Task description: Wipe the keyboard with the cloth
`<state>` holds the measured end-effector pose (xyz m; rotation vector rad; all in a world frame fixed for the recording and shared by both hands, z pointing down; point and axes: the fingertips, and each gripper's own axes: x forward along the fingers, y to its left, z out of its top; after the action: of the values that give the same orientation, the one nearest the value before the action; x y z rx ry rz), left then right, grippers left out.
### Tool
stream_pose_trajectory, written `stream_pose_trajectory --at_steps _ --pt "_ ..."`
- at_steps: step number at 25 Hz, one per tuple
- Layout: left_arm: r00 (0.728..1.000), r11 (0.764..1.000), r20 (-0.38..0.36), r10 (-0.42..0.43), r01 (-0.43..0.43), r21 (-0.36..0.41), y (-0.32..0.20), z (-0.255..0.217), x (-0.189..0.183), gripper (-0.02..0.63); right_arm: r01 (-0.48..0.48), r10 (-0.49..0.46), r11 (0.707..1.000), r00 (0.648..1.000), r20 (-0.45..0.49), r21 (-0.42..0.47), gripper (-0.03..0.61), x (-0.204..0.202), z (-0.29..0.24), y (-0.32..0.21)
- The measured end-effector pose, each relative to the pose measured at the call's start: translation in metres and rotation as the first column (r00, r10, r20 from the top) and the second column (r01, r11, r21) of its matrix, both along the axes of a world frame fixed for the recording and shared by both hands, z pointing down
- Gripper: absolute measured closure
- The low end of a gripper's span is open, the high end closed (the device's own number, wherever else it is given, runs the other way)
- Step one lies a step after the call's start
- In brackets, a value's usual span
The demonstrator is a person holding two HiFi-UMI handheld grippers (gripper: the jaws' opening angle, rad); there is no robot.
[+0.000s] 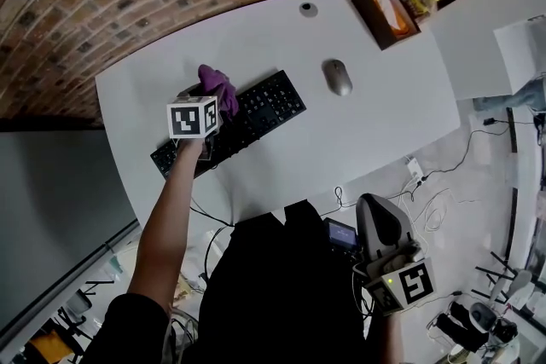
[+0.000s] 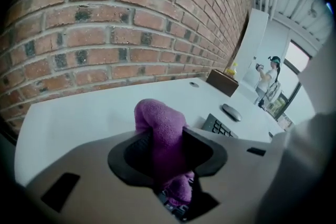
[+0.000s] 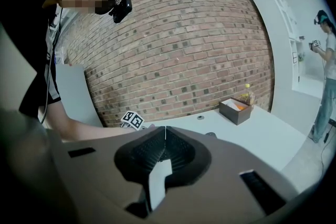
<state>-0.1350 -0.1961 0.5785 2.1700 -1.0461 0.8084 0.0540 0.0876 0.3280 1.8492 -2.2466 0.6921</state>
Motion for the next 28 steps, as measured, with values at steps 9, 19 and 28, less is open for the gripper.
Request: stream_pose_trajectory --at_steps 9,19,28 --pt "0.987 0.987 -0.055 0.149 -0.151 -0.047 0.037 0.0 0.054 0.449 -0.005 0.005 1.0 1.0 0.018 0.005 0.56 0.007 0.001 0.005" --pt "0.953 0.948 0.009 0.302 -0.299 -0.112 0.114 0.02 0.097 0.449 -0.011 0.01 1.0 0.999 0.036 0.012 0.56 0.02 0.004 0.01" --pt "0.925 0.904 -0.028 0.379 -0.377 -0.204 0.192 0.026 0.113 0.449 -0.009 0.008 1.0 0.999 0.052 0.018 0.56 0.036 0.005 0.01"
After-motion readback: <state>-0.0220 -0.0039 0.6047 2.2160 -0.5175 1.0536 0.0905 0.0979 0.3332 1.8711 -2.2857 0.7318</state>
